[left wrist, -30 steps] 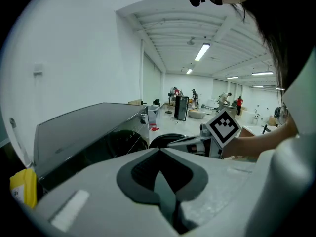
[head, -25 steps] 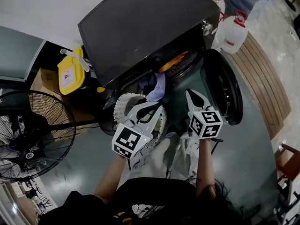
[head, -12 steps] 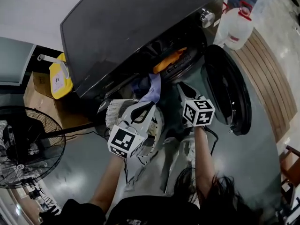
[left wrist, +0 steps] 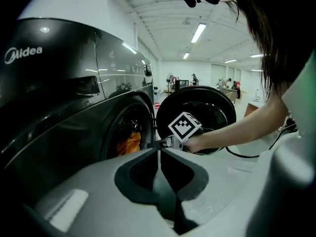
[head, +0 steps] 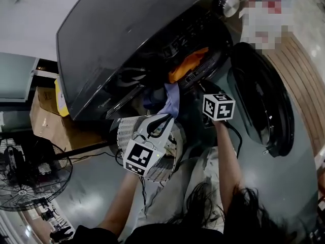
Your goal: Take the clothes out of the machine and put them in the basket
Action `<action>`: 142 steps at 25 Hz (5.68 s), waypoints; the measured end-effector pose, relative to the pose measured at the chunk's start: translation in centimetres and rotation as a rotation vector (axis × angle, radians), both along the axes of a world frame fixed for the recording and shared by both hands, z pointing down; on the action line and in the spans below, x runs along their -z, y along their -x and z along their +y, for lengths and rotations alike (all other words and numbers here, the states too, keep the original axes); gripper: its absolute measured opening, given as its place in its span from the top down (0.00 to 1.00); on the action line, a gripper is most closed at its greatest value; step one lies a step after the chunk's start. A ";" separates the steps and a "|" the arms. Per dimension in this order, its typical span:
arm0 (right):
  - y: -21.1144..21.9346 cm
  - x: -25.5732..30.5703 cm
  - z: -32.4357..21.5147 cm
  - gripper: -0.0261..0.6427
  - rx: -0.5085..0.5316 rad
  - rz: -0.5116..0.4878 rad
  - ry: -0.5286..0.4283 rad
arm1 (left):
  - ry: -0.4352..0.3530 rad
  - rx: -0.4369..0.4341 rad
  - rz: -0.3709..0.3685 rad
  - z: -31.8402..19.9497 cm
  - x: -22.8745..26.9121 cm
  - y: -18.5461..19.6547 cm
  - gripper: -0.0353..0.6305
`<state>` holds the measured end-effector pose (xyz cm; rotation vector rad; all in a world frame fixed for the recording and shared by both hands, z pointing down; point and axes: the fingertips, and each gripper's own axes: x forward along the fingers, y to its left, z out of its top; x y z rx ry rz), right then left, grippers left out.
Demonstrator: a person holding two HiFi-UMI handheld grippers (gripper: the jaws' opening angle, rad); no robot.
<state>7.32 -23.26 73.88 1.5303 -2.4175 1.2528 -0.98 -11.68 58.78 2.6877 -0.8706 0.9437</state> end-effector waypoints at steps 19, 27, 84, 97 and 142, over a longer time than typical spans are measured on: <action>-0.5 -6.8 -9.6 0.48 -0.139 -0.026 0.040 | 0.028 0.013 -0.047 -1.4 -3.5 1.2 0.93; 0.0 -10.9 -11.2 0.78 -0.115 0.084 0.154 | 0.031 0.035 -0.056 -1.9 -4.9 2.5 0.93; -7.8 26.7 12.6 0.91 0.381 -0.185 -0.083 | 0.176 -0.013 -0.159 -8.7 -6.4 -10.9 0.70; -9.2 30.7 13.2 0.91 0.405 -0.213 -0.117 | 0.137 0.018 0.036 -5.3 1.2 -12.4 0.94; 18.9 50.2 25.9 0.91 1.047 -0.340 -0.336 | -0.468 0.664 0.325 15.5 36.7 12.3 0.94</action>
